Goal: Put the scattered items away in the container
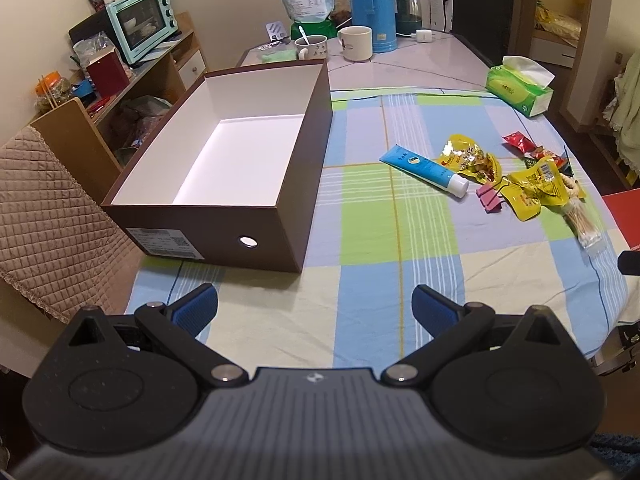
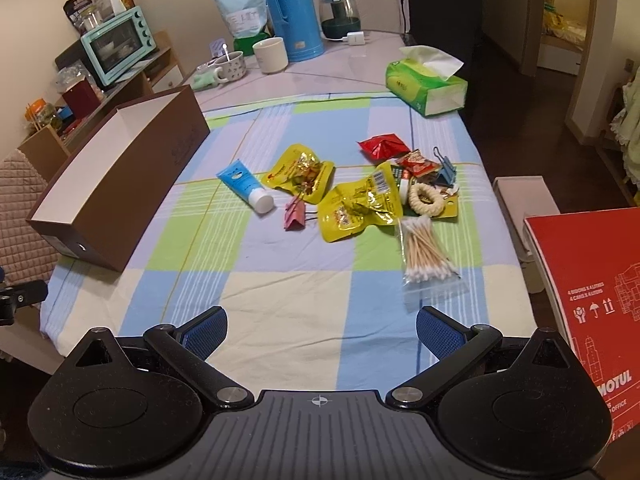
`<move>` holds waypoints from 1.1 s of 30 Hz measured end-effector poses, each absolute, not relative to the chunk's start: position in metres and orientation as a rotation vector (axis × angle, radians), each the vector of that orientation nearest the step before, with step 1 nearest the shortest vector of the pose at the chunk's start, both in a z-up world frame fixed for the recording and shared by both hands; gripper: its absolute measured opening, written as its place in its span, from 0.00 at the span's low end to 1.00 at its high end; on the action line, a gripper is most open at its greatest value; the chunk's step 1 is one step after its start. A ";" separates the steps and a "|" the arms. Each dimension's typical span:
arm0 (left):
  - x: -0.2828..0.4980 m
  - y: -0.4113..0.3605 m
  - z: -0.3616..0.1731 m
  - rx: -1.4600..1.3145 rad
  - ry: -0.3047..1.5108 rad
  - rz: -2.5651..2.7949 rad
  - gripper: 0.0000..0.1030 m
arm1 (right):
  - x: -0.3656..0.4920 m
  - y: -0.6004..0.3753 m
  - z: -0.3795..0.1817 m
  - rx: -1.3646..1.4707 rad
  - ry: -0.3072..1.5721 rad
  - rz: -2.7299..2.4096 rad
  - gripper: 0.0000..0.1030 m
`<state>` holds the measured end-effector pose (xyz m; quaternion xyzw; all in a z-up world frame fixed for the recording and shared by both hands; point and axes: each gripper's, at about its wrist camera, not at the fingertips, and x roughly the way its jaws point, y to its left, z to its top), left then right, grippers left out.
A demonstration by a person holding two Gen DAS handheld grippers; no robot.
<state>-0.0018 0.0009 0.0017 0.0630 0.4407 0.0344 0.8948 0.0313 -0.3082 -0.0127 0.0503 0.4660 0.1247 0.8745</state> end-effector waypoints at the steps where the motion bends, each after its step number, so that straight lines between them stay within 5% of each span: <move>1: -0.002 0.001 0.002 0.131 0.912 0.073 0.99 | 0.031 -0.308 -0.012 0.104 0.973 0.264 1.00; 33: -0.007 0.008 0.002 0.116 0.906 0.097 0.99 | 0.030 -0.306 -0.007 0.065 0.937 0.259 1.00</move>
